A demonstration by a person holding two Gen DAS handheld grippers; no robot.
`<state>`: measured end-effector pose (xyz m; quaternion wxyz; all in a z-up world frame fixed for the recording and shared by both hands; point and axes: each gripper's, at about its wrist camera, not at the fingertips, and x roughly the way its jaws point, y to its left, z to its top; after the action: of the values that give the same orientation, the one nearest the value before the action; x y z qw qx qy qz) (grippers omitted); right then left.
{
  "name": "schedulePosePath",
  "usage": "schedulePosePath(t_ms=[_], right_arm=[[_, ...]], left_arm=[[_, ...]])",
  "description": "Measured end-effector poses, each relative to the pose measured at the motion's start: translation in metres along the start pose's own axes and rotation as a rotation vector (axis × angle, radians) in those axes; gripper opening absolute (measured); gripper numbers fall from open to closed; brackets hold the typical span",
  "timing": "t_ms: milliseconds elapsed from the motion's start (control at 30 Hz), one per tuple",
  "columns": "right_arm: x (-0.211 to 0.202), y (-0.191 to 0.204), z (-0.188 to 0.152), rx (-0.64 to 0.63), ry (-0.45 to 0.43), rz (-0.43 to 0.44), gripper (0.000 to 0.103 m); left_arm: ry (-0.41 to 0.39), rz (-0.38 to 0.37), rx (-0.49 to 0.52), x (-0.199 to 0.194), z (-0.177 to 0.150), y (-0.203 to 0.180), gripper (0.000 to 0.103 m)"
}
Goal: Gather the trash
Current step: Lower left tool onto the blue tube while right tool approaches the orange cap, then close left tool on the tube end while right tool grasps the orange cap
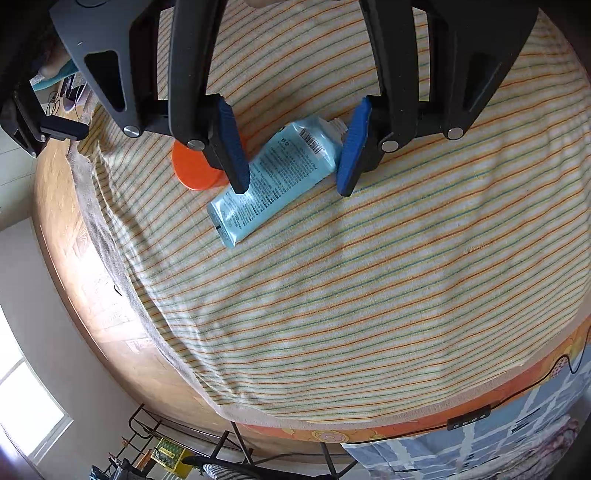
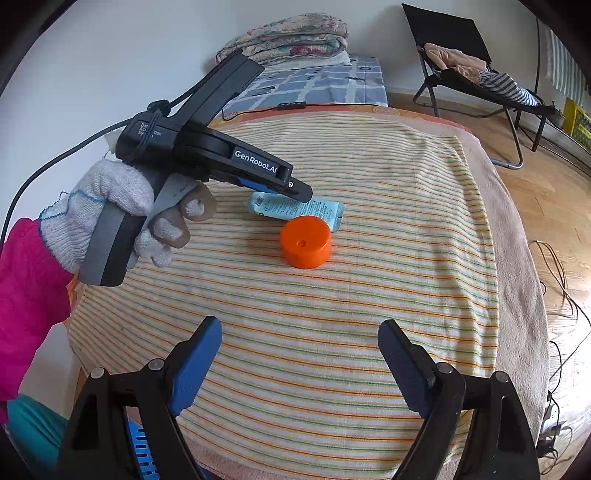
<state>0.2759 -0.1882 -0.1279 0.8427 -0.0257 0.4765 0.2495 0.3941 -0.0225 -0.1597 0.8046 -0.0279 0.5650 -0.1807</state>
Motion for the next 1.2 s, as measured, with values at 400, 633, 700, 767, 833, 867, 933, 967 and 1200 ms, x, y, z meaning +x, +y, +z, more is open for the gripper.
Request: schedulePosePath(t_ms=[400,633,700,767,833,867,933,967,1200], right_arm=[[0.002,-0.008,0.000,0.028,0.012,-0.018,0.088],[0.009,-0.013,0.004,0.042,0.019,-0.040,0.088],[0.012,-0.014,0.006,0.043,0.021,-0.043,0.088],[0.016,-0.014,0.009,0.041,0.022,-0.045,0.087],[0.020,-0.014,0.011,0.036,0.023,-0.047,0.087],[0.023,-0.014,0.012,0.033,0.024,-0.050,0.087],[0.027,-0.014,0.014,0.030,0.028,-0.050,0.087],[0.030,-0.014,0.015,0.031,0.029,-0.045,0.087],[0.050,-0.008,0.027,0.024,0.039,-0.031,0.077]], left_arm=[[0.014,0.127,0.188,0.007,-0.020,-0.029,0.047],[-0.044,0.172,0.087,-0.002,-0.030,-0.013,0.041],[-0.055,0.197,0.065,-0.008,-0.037,-0.007,0.041],[-0.060,0.238,0.031,-0.014,-0.047,0.000,0.041],[-0.061,0.237,-0.016,-0.020,-0.057,0.011,0.041],[-0.059,0.236,-0.029,-0.022,-0.062,0.015,0.041],[-0.052,0.234,-0.012,-0.025,-0.067,0.017,0.041],[-0.050,0.246,-0.002,-0.025,-0.067,0.016,0.043],[-0.062,0.235,0.007,-0.017,-0.044,0.012,0.061]])
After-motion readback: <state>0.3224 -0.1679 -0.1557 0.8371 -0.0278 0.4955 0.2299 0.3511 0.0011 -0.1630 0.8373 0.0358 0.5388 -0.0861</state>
